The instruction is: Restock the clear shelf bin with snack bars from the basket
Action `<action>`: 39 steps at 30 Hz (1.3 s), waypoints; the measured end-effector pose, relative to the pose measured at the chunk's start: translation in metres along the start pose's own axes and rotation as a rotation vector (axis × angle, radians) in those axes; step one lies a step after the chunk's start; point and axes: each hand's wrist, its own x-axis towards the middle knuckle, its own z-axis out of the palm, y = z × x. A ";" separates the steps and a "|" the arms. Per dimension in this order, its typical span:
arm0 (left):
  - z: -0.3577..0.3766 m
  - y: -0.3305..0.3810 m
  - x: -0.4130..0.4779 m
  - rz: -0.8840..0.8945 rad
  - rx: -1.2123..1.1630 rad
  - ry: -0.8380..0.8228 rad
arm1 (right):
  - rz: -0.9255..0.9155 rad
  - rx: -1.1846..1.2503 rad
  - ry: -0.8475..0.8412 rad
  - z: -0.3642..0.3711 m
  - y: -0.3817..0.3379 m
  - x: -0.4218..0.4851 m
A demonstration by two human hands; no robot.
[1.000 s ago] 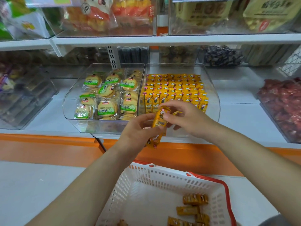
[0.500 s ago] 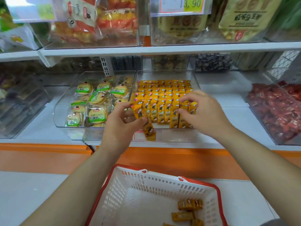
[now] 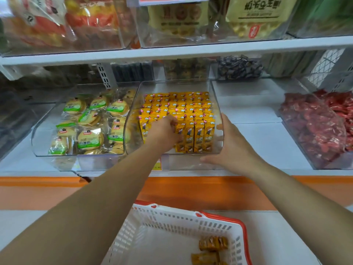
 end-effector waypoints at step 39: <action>0.053 -0.140 -0.203 -0.059 0.424 -0.729 | 0.212 -0.380 -0.697 0.118 0.035 -0.120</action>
